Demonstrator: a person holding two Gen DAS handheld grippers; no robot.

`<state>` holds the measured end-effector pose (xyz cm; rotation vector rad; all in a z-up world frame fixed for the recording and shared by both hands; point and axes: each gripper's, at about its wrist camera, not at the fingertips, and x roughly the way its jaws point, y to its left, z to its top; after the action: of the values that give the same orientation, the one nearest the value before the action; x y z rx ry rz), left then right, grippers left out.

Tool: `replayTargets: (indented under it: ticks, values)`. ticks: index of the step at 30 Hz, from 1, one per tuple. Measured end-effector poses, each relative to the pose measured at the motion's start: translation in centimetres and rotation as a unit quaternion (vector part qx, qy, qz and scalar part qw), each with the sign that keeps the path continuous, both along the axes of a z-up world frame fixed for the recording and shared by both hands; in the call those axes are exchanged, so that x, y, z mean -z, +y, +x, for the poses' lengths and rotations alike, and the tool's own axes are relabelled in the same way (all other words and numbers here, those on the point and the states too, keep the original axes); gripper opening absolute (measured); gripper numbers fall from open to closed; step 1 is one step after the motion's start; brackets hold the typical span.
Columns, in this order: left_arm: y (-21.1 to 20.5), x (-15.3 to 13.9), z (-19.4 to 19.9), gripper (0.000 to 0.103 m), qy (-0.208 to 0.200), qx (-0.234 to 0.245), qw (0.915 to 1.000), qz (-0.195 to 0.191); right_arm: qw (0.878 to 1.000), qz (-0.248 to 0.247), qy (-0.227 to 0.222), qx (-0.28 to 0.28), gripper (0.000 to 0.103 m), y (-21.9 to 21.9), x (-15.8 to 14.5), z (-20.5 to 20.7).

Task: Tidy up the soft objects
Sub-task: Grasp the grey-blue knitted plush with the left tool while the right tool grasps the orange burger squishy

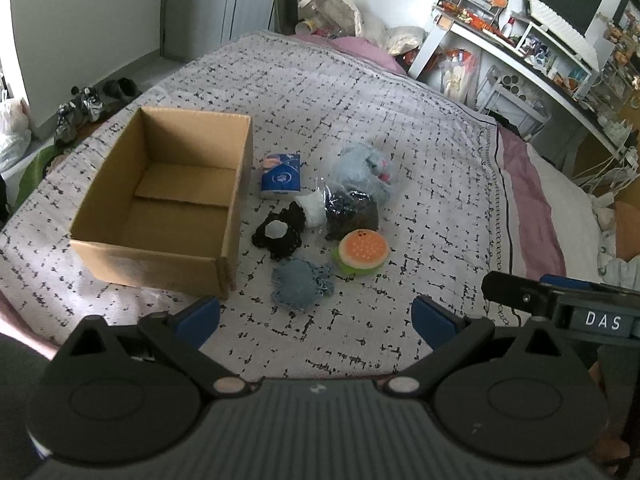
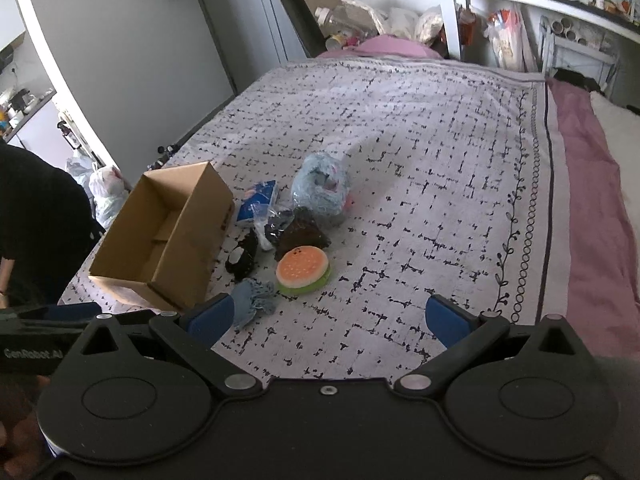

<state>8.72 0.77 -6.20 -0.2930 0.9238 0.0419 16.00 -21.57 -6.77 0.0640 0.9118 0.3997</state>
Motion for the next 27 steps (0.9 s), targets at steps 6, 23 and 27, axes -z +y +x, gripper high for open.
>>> replayTargets:
  ticks: [6, 23, 27]
  values:
    - [-0.2, 1.7, 1.7, 0.099, 0.008, -0.004, 0.9999, -0.008, 1.000, 0.014, 0.013, 0.008, 0.103, 0.2, 1.3, 1.7]
    - [0.0, 6.5, 5.6, 0.088, 0.043, -0.027, 0.9982, -0.032, 0.995, 0.071, 0.071, 0.019, 0.103, 0.7, 5.6, 6.4]
    - [-0.2, 7.6, 6.4, 0.080, 0.053, -0.029, 0.9974, -0.038, 0.993, 0.081, 0.084, 0.016, 0.102, 1.3, 6.6, 7.5]
